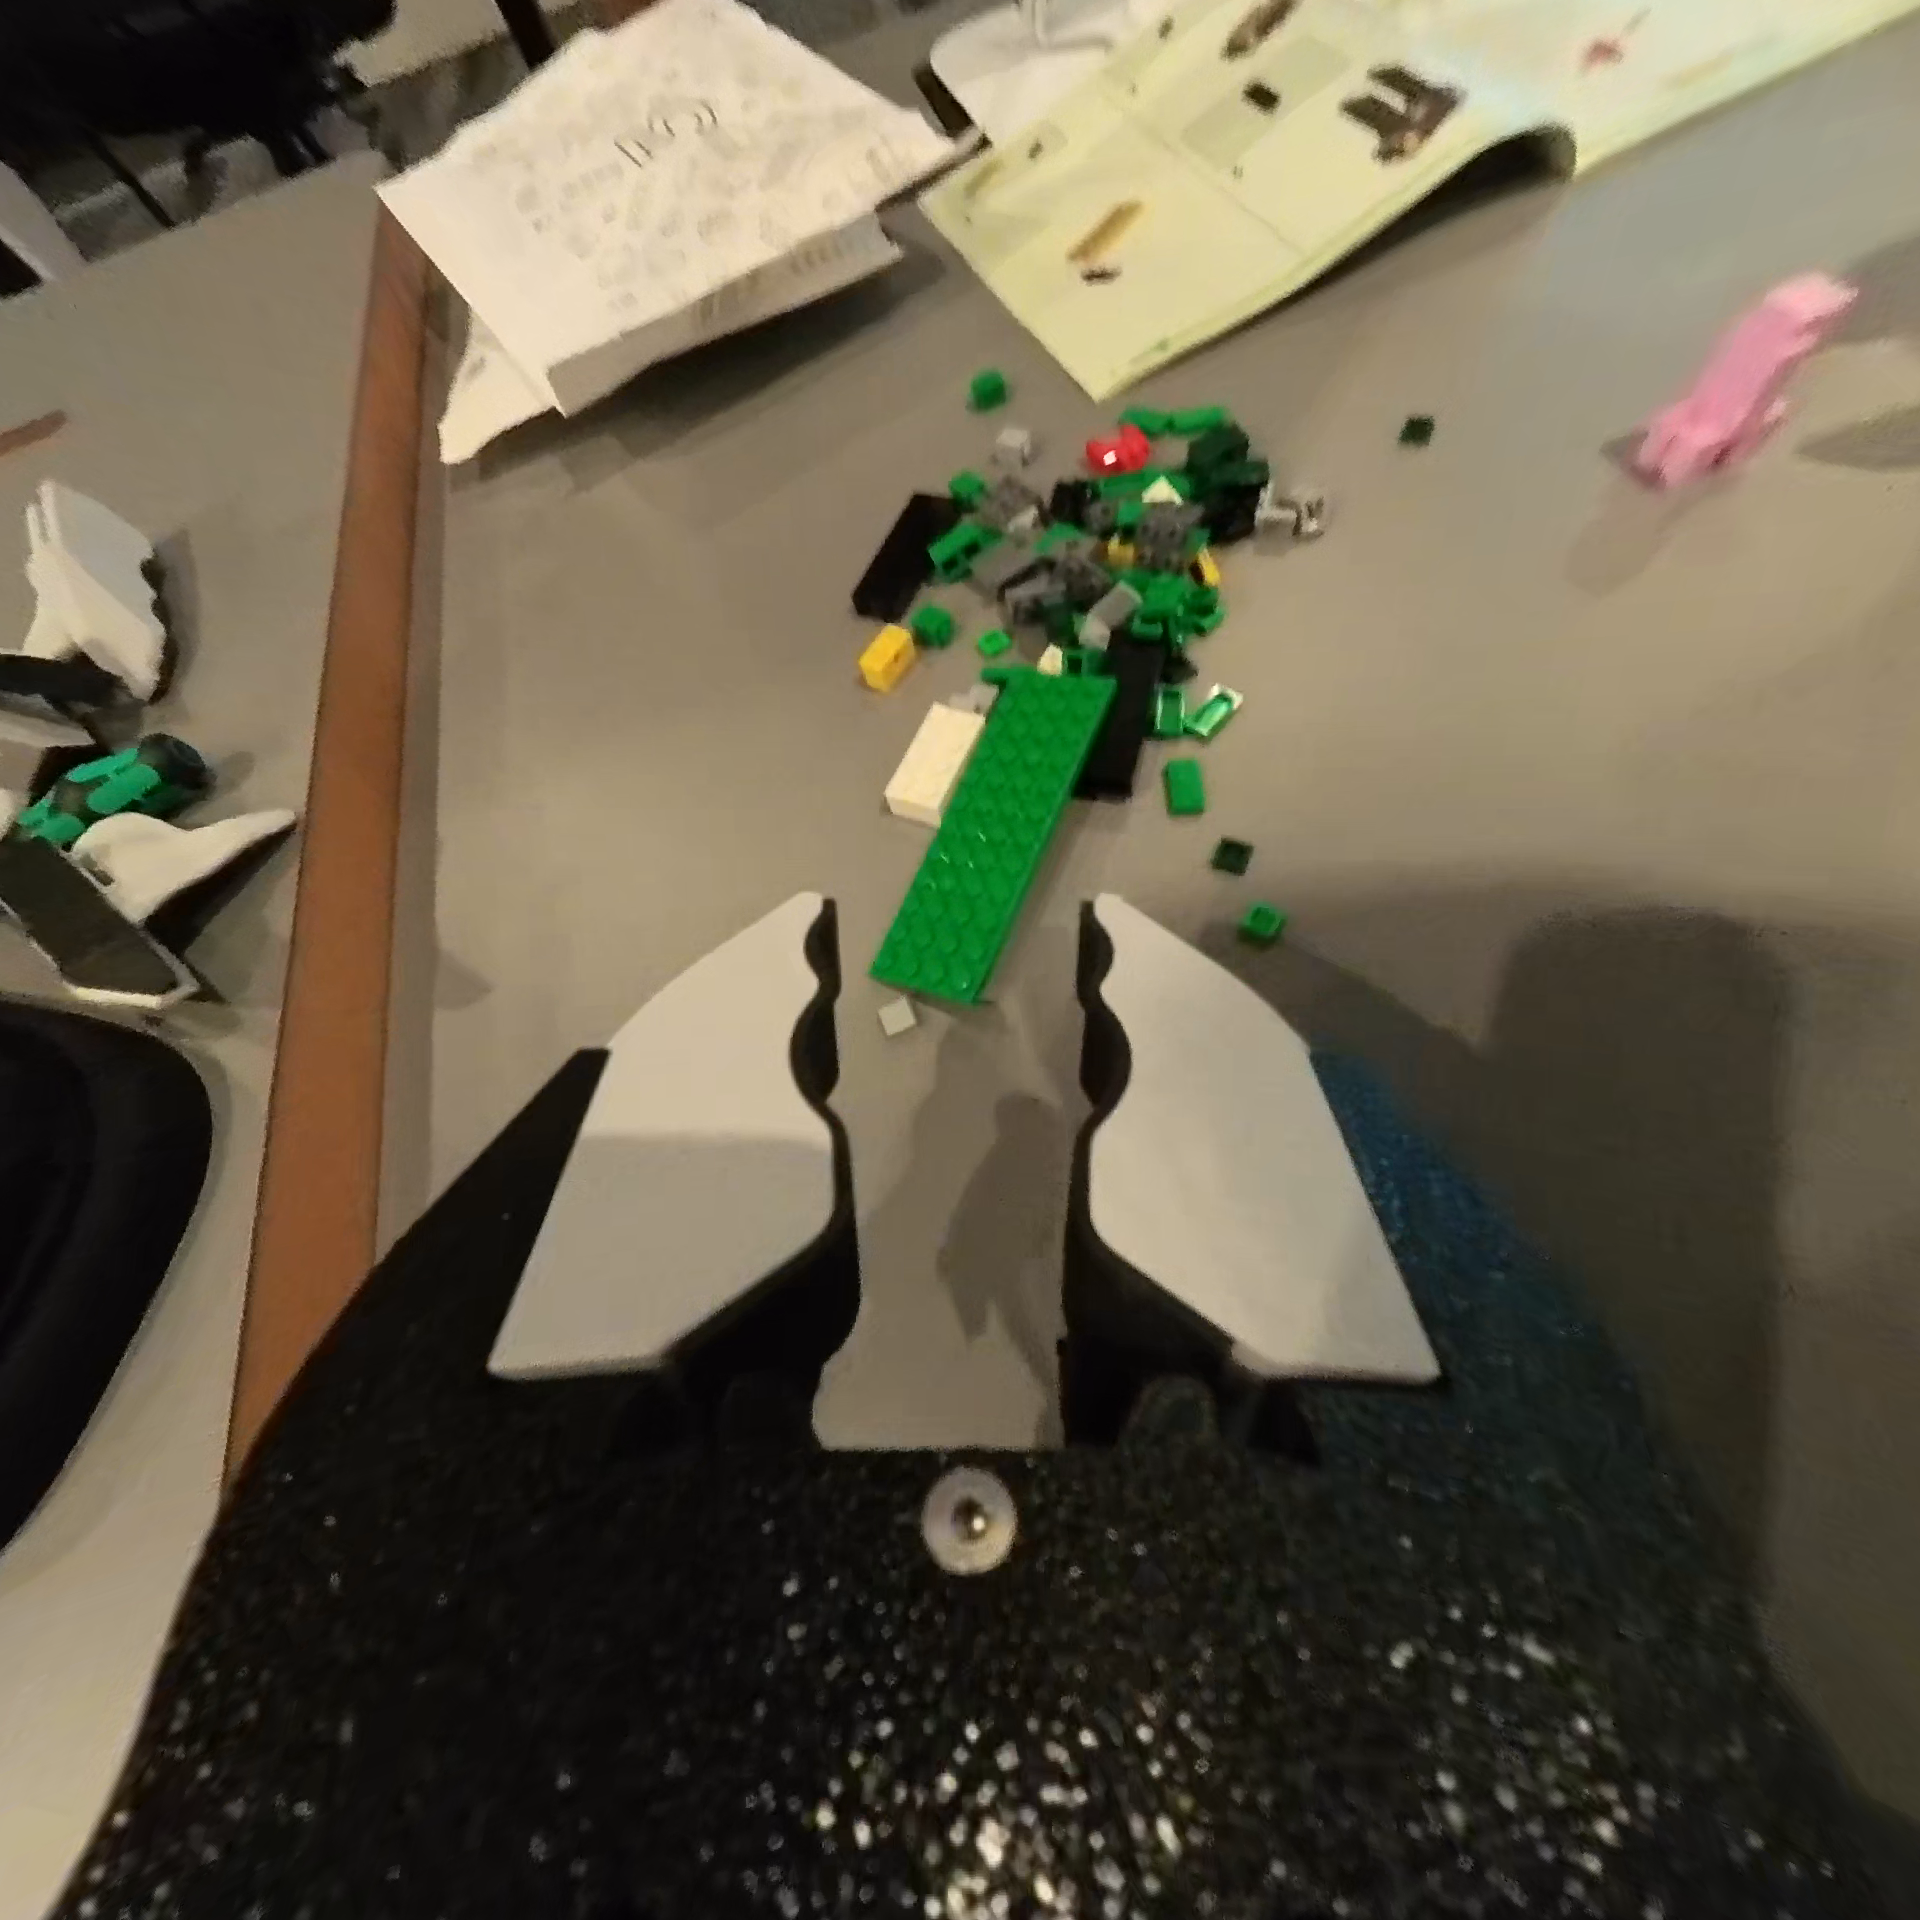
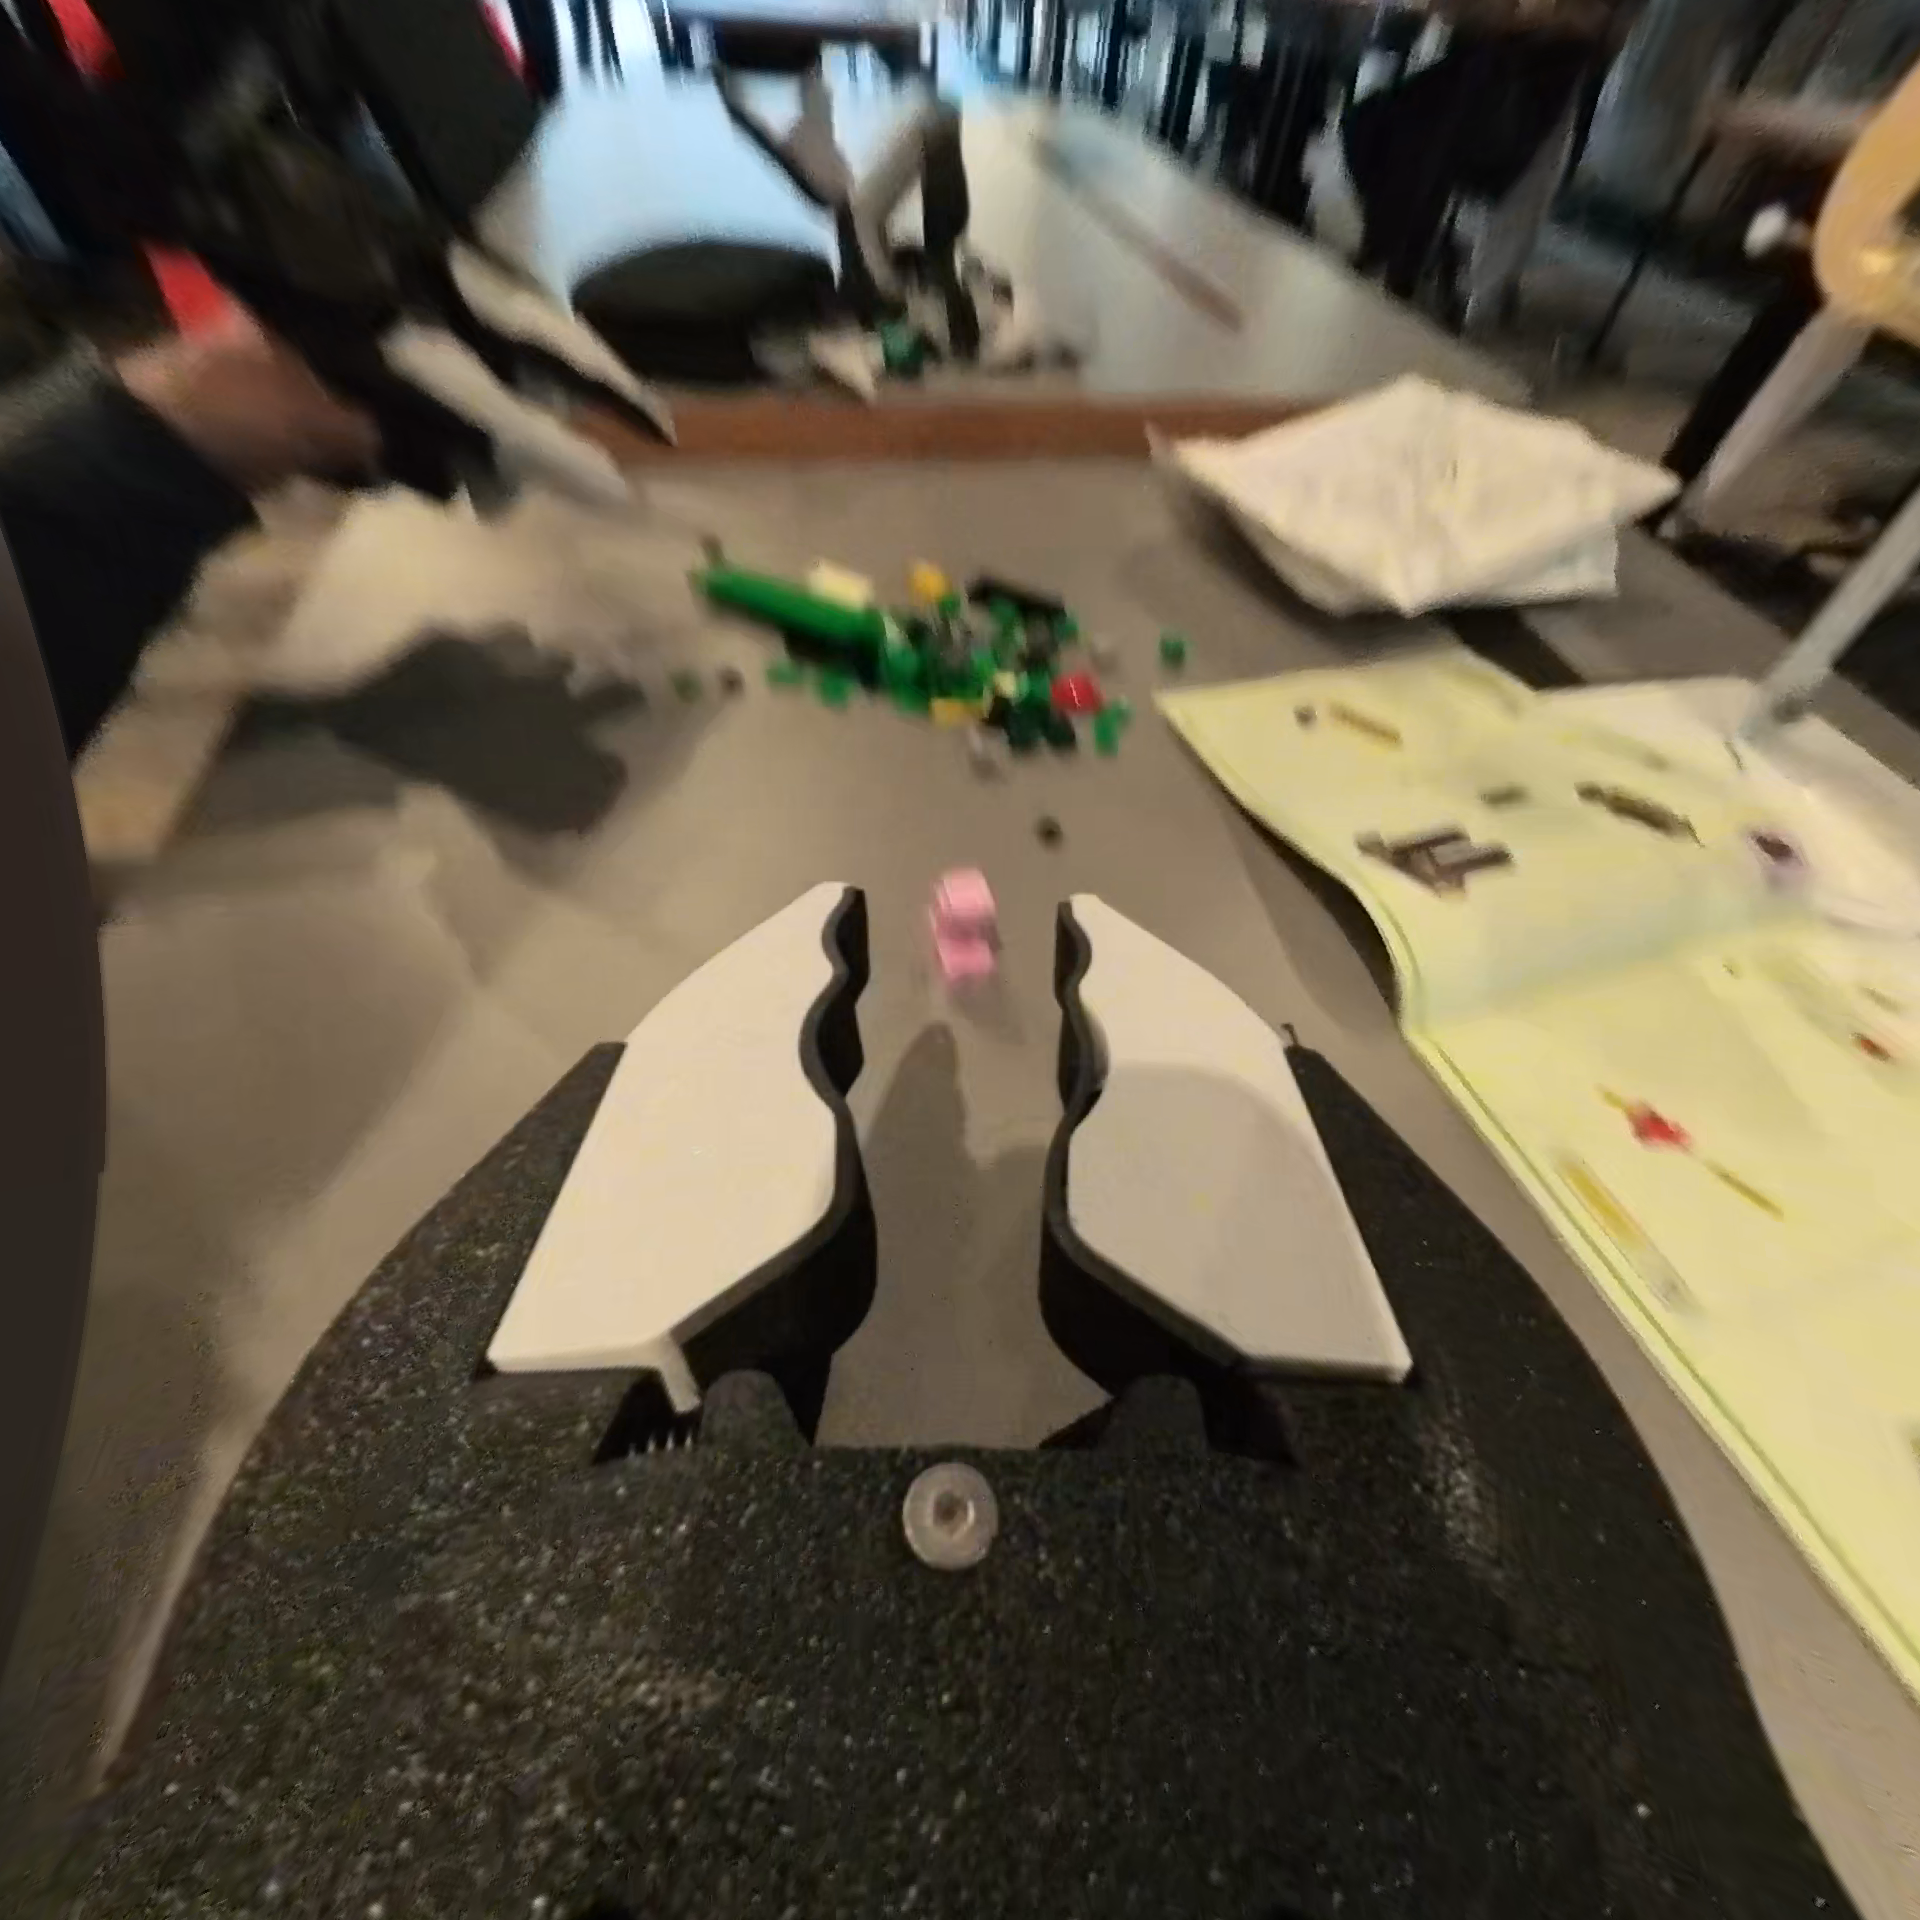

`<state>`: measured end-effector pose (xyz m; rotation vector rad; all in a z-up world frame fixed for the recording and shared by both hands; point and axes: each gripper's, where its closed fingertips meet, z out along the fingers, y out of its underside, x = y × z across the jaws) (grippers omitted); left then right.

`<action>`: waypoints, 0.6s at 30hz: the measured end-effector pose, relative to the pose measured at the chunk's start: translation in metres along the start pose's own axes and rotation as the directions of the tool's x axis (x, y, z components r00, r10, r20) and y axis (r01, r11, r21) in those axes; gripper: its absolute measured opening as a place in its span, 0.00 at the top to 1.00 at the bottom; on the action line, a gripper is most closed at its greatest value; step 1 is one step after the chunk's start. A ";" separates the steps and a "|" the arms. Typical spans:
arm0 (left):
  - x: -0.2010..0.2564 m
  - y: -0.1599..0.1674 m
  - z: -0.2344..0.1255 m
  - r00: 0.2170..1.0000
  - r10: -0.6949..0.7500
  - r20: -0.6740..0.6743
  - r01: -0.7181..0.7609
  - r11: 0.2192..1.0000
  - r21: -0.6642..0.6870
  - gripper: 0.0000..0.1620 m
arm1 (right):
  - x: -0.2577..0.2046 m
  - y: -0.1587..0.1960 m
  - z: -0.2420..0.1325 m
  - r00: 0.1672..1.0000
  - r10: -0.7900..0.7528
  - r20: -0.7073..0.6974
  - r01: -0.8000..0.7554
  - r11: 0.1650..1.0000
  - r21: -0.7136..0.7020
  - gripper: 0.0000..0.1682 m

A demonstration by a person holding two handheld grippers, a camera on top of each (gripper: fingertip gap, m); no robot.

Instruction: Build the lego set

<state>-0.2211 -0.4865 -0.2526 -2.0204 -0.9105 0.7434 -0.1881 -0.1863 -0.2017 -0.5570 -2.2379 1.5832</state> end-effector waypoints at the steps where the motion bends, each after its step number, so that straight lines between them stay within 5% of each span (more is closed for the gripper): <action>1: 0.002 0.003 0.002 1.000 0.019 -0.003 -0.019 0.999 -0.026 0.73 | -0.004 -0.006 0.012 1.000 0.020 -0.002 -0.020 0.998 0.056 0.80; 9: 0.007 0.014 0.037 0.988 0.156 -0.006 -0.155 0.970 -0.185 0.74 | 0.002 -0.021 0.065 0.989 0.137 -0.045 -0.116 0.940 0.322 0.79; 18: 0.008 0.020 0.058 0.985 0.120 -0.120 -0.150 0.948 -0.280 0.73 | -0.004 -0.017 0.066 0.994 0.035 -0.103 0.000 0.947 0.321 0.79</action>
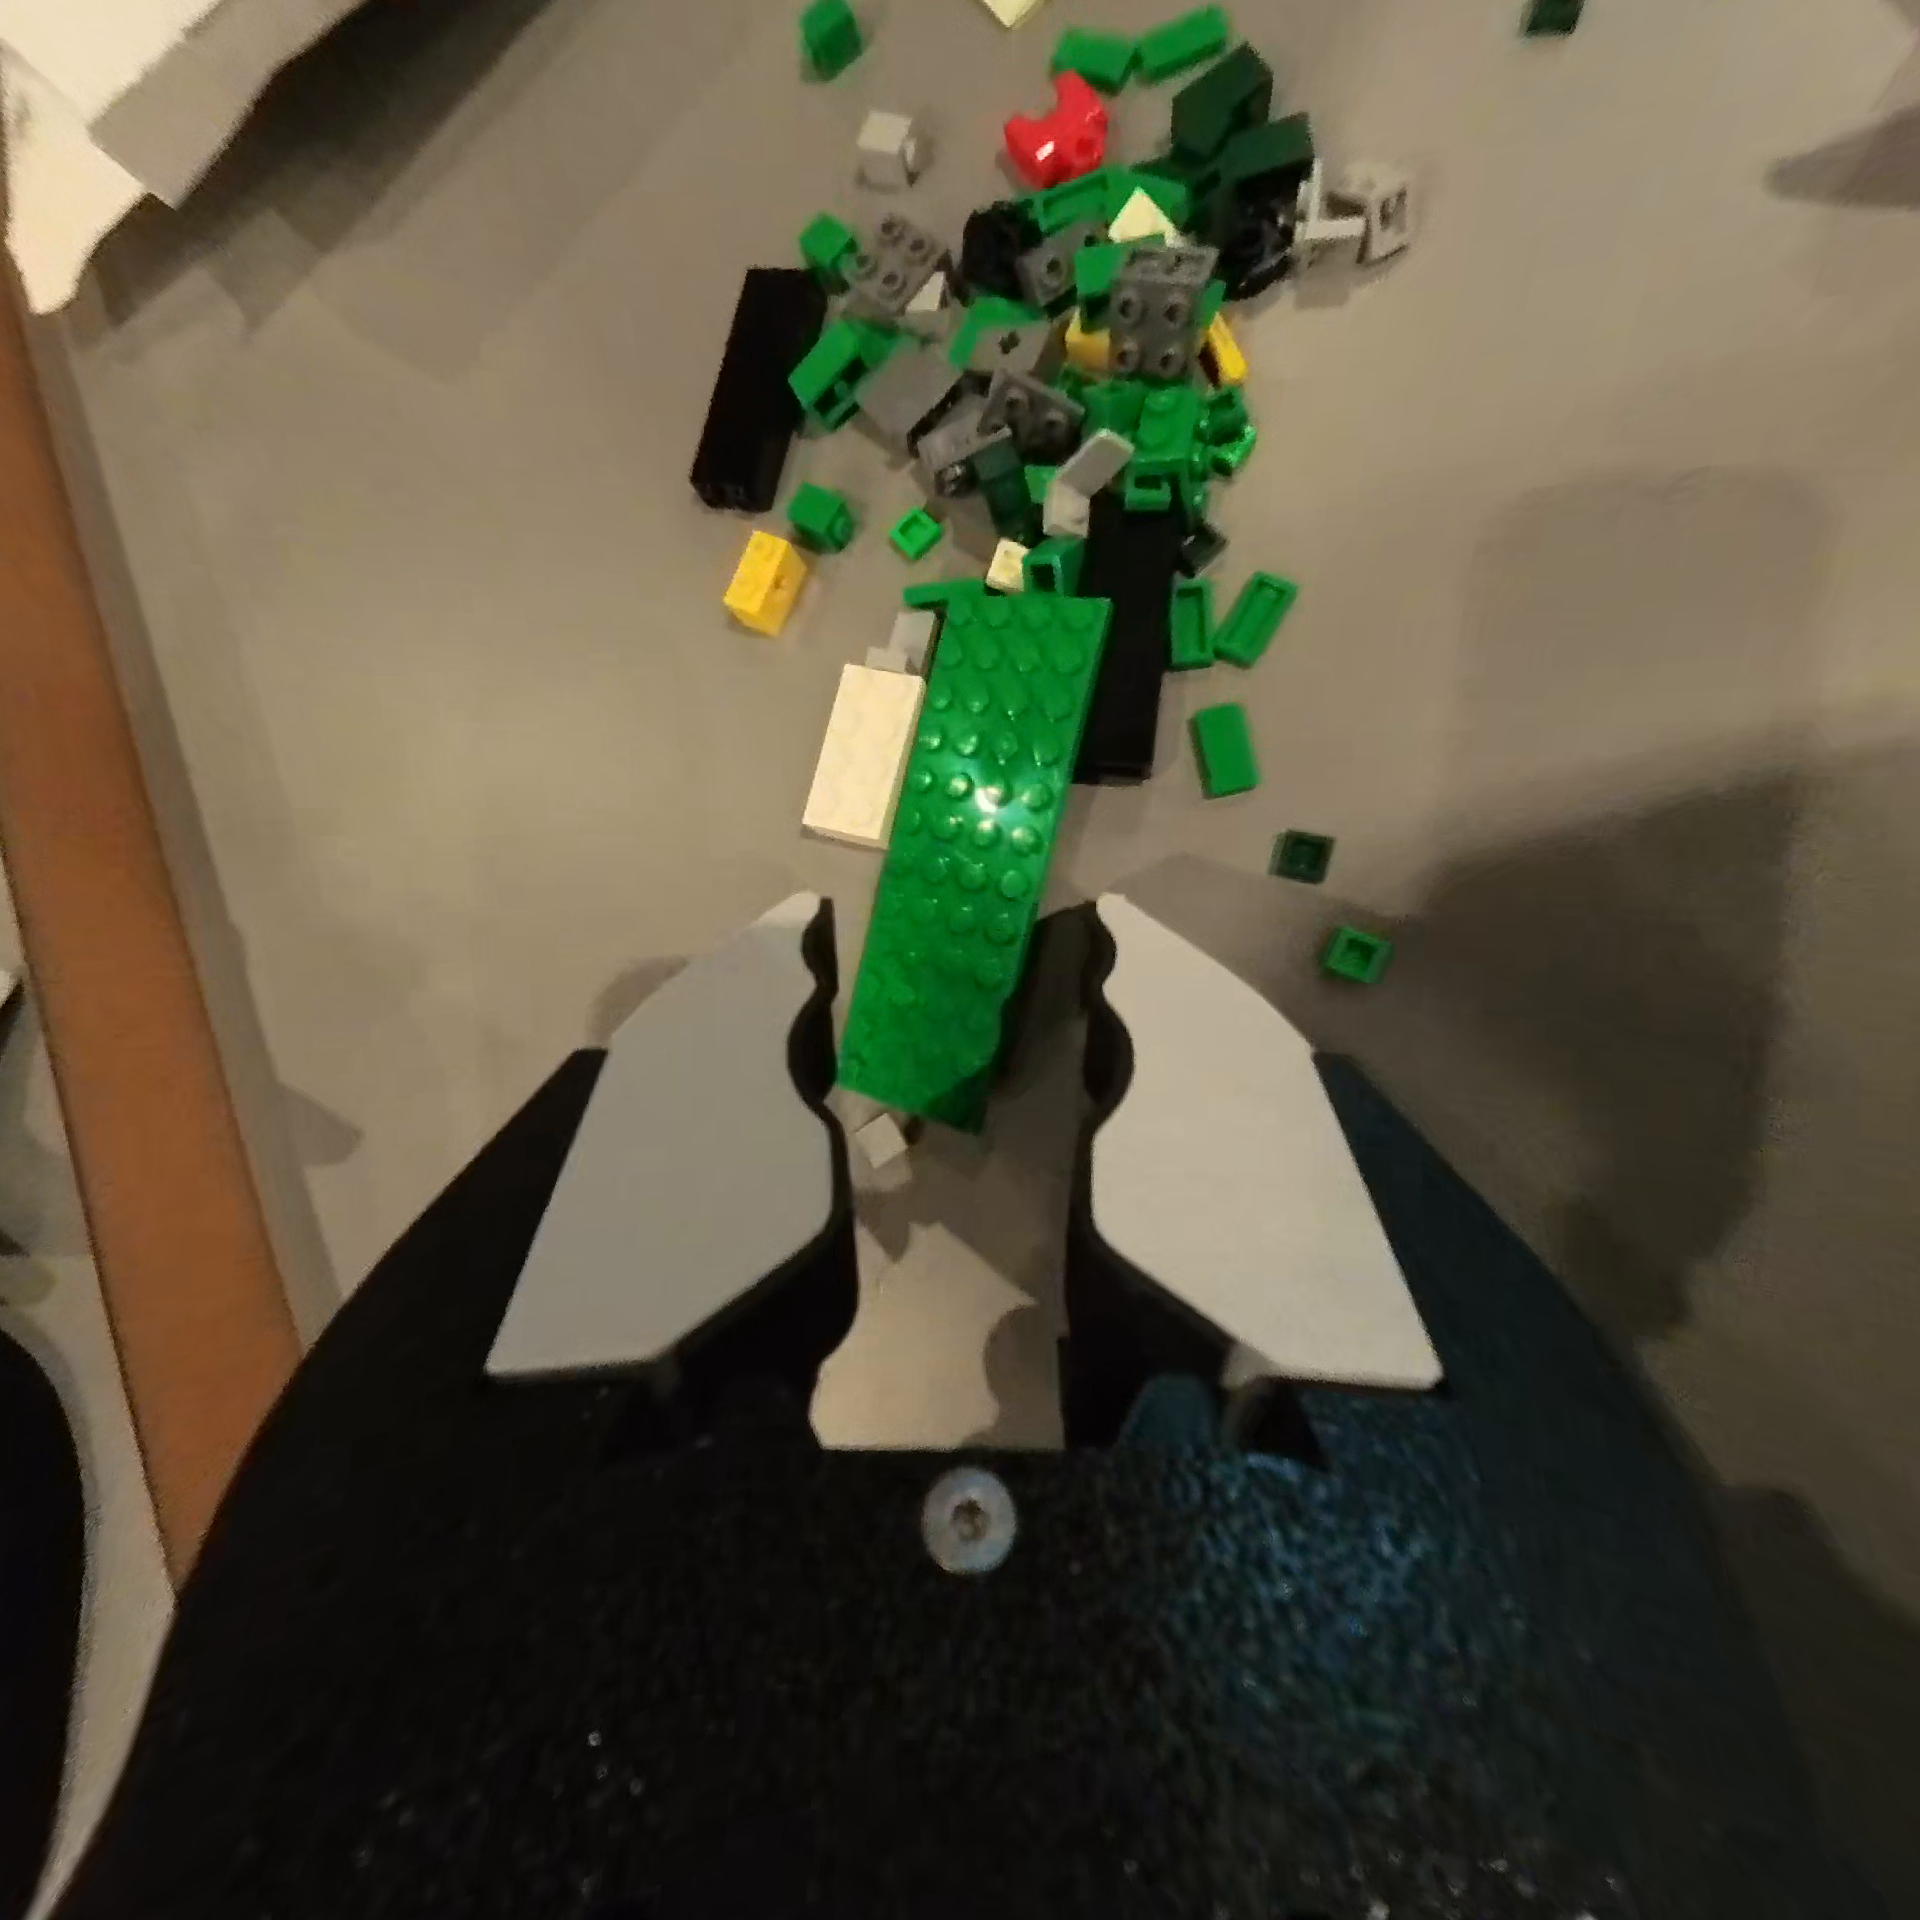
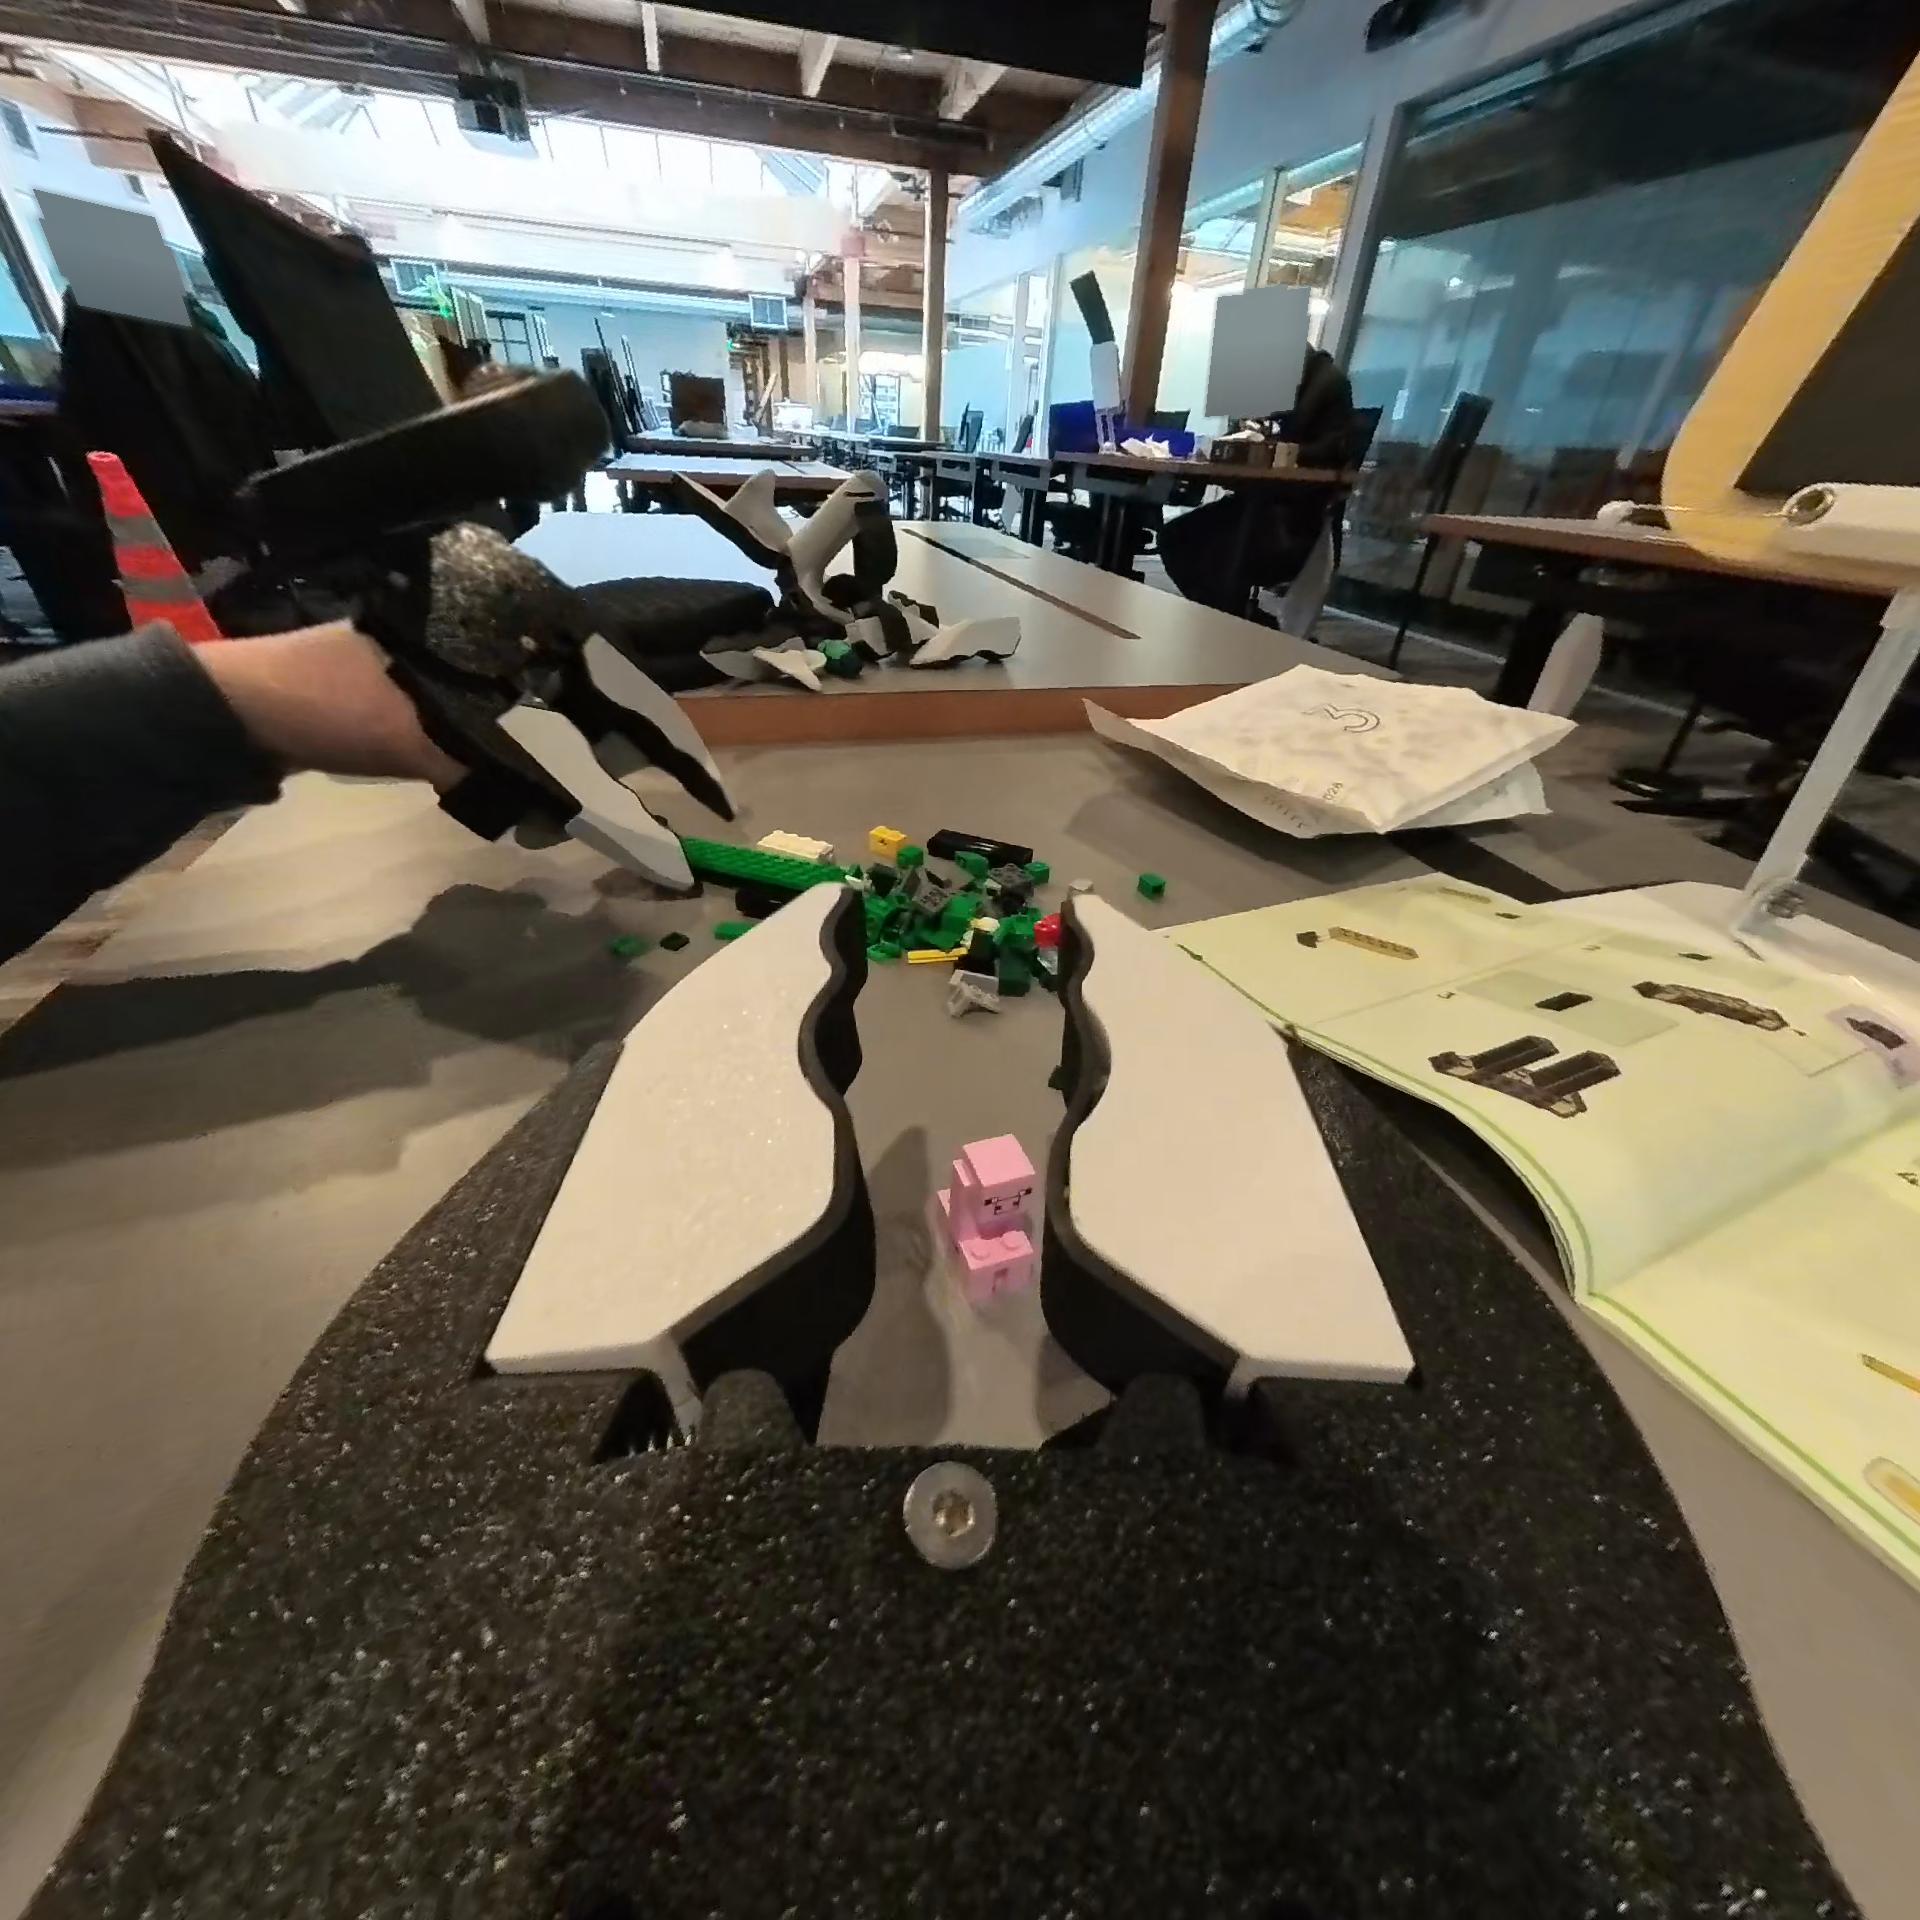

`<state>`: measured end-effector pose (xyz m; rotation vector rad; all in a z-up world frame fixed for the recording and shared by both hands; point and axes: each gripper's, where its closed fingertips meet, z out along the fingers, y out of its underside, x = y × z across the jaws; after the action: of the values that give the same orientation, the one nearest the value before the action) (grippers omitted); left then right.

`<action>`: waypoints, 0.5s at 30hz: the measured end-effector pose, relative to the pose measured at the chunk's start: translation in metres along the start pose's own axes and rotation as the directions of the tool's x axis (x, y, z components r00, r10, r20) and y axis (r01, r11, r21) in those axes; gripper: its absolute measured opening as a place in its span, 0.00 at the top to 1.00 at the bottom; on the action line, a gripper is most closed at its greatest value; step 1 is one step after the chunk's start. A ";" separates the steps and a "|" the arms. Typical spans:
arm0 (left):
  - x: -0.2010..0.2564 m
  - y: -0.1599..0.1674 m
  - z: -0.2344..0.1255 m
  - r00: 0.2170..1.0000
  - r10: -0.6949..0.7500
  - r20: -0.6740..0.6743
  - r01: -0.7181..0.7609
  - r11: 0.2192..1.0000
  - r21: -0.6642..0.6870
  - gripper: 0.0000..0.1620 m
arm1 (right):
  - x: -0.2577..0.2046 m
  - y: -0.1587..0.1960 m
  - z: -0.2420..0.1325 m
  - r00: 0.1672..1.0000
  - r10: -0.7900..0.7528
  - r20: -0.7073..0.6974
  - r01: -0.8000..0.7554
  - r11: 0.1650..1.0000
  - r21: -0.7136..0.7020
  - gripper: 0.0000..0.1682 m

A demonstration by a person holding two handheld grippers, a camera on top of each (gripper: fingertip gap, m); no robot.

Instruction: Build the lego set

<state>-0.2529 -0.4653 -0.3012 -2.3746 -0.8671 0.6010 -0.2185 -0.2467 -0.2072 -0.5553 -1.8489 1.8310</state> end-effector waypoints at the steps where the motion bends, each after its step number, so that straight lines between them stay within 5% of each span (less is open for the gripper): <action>1: 0.001 0.001 0.001 1.000 -0.004 -0.022 0.004 1.000 -0.013 0.73 | 0.000 0.001 0.000 1.000 0.005 0.002 -0.005 1.000 -0.001 0.79; 15: -0.003 0.000 0.007 0.996 -0.034 -0.078 0.029 0.998 -0.064 0.87 | -0.006 0.005 0.004 0.999 -0.011 0.032 0.012 1.000 -0.027 0.80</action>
<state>-0.2592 -0.4654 -0.3057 -2.4184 -0.8990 0.4707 -0.2166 -0.2534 -0.2124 -0.5271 -1.8968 1.8201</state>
